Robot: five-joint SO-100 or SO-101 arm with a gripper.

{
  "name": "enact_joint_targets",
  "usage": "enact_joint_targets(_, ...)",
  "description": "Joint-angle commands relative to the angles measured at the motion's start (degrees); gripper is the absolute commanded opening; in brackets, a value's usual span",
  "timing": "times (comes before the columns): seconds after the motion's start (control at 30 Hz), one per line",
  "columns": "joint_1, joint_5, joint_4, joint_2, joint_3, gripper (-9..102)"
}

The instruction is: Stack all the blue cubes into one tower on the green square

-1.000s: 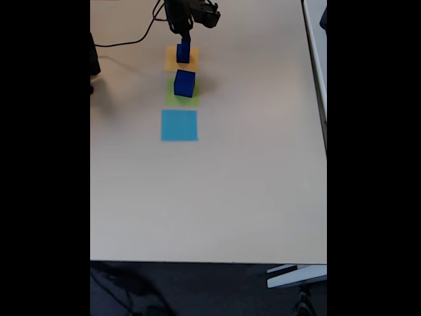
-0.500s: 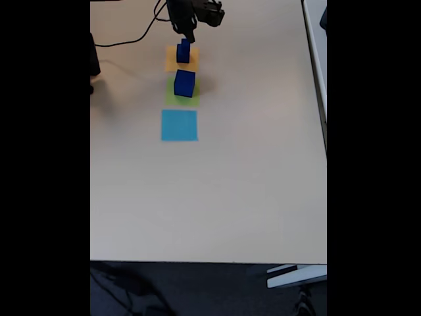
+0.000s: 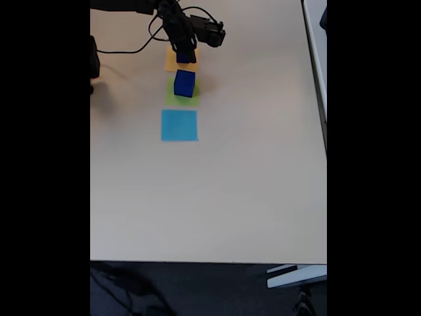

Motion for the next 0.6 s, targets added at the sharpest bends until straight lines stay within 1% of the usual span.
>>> enact_joint_targets(0.0,1.49,-0.79,-1.58,4.83,0.62,0)
enact_joint_targets(0.3,4.31,-2.55,-2.20,5.62,2.55,0)
enact_joint_targets(0.43,4.75,-1.85,-2.64,6.24,4.75,0)
enact_joint_targets(0.57,5.89,-1.93,-4.39,6.68,7.65,0)
